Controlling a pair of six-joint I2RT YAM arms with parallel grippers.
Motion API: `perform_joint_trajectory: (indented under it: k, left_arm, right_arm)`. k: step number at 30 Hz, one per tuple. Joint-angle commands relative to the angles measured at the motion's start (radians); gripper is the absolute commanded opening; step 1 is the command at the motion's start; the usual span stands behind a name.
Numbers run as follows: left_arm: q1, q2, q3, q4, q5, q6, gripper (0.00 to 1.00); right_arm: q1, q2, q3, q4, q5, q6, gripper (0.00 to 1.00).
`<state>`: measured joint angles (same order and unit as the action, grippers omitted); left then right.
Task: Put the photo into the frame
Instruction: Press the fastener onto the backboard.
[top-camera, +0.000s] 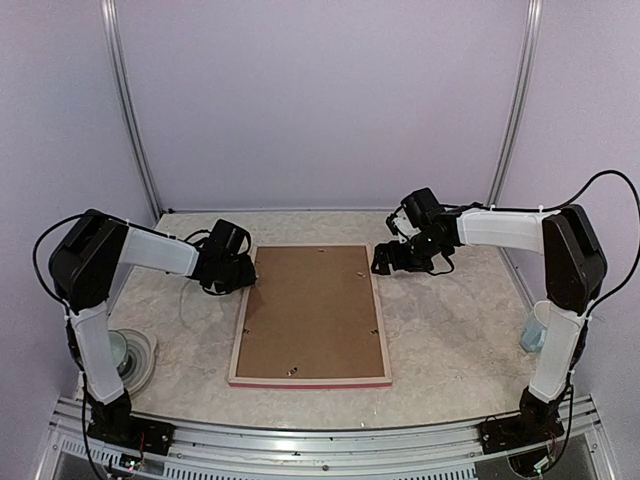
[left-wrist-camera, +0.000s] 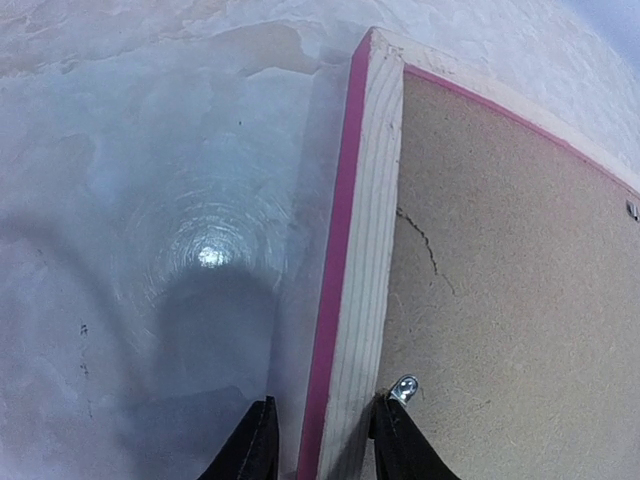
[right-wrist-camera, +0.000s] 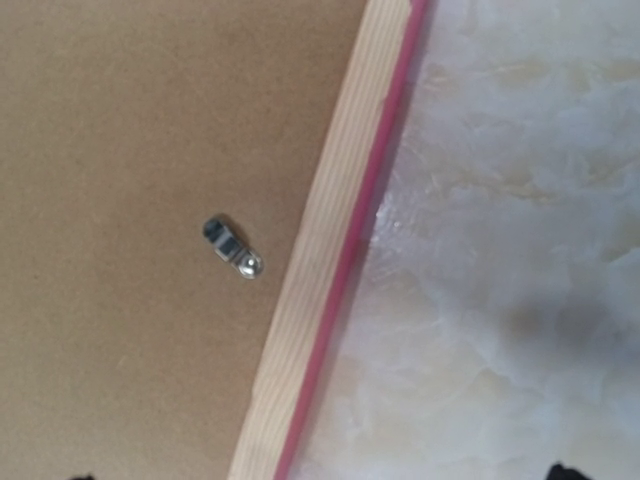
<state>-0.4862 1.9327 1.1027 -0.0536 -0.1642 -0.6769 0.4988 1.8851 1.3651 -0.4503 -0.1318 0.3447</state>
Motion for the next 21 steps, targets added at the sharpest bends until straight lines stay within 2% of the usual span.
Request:
perform_joint_trajectory:
  k: [1, 21]
  left_arm:
    - [-0.008, 0.019, -0.025, -0.023, -0.018, -0.003, 0.34]
    - [-0.019, 0.042, -0.036, -0.048, -0.051, 0.005, 0.33]
  right_arm:
    - [-0.005, -0.029, -0.001, 0.006, -0.002, -0.003, 0.98]
    - [-0.006, -0.028, 0.005, 0.001, -0.002, -0.011, 0.98]
